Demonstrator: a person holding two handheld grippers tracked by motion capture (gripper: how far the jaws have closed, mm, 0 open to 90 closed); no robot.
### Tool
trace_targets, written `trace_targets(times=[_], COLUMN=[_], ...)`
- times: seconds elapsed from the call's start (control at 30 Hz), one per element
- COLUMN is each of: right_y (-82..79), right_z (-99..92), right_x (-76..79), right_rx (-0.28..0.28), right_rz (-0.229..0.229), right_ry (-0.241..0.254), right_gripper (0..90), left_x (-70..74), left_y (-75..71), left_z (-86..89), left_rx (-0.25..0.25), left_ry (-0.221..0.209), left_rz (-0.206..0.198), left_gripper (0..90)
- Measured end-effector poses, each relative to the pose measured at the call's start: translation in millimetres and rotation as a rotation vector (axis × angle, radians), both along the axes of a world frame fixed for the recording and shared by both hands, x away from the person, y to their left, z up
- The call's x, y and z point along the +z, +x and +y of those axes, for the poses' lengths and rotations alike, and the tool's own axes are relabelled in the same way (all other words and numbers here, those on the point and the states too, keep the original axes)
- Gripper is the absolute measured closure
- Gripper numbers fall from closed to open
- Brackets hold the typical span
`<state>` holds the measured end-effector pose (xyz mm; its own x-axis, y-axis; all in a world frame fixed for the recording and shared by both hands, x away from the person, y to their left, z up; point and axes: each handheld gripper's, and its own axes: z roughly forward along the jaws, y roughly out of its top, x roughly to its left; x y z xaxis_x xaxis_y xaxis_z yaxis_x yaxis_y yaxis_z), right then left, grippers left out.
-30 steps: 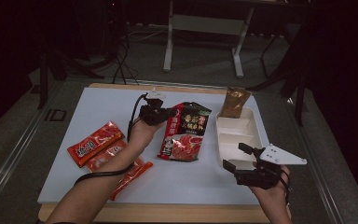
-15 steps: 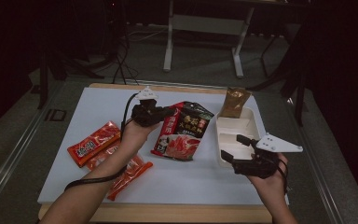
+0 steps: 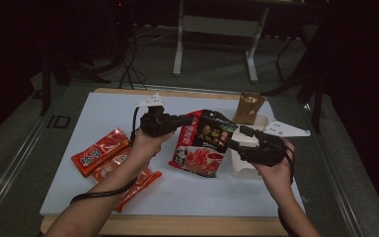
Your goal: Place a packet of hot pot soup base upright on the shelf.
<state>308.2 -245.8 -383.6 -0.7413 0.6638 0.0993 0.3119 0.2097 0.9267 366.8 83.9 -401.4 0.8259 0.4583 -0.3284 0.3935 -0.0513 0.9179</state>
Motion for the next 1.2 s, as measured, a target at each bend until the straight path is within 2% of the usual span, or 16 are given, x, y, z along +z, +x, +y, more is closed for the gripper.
trace_targets(times=[0.2,0.37,0.43,0.5,0.57,0.63,0.8,0.97,1.1,1.2], right_y=[5.0,5.1,3.7,3.9,5.6,5.9,2.4,0.5,-1.7,-2.0], right_z=[4.7,4.2,4.1,4.3,1.8,0.5,0.8,-1.5,-4.1,-7.7], right_x=[-1.2,3.3,7.0,9.4,9.3,9.8,15.6,25.7,32.5,36.0], right_rx=[0.023,0.052,0.066,0.065,0.068,0.068,0.070,0.083,0.086,0.082], right_rz=[0.027,0.038,0.034,0.042,0.065,0.071,0.045,0.026,0.006,0.003], right_ry=[0.013,0.037,0.043,0.034,0.058,0.053,0.037,0.035,0.020,0.023], right_gripper=[45.8,57.6,66.4,70.2,72.2,73.6,75.9,76.5,76.9,76.8], left_x=[4.1,7.2,6.9,6.5,6.7,6.9,8.8,13.6,17.4,20.2], left_y=[-2.1,-7.3,-8.4,-8.9,-9.7,-10.7,-12.7,-13.2,-15.7,-18.0], left_z=[-3.8,-11.4,-14.2,-16.0,-16.6,-17.2,-16.8,-16.0,-17.9,-16.6], left_rx=[-0.043,-0.060,-0.065,-0.067,-0.067,-0.070,-0.077,-0.110,-0.119,-0.109], left_ry=[-0.072,-0.080,-0.083,-0.082,-0.080,-0.069,-0.062,-0.048,-0.007,0.003], left_rz=[0.011,-0.011,-0.010,-0.006,-0.008,-0.017,-0.034,-0.048,-0.067,-0.081], left_gripper=[87.0,86.9,86.8,86.8,86.7,86.7,86.1,82.1,74.4,63.3])
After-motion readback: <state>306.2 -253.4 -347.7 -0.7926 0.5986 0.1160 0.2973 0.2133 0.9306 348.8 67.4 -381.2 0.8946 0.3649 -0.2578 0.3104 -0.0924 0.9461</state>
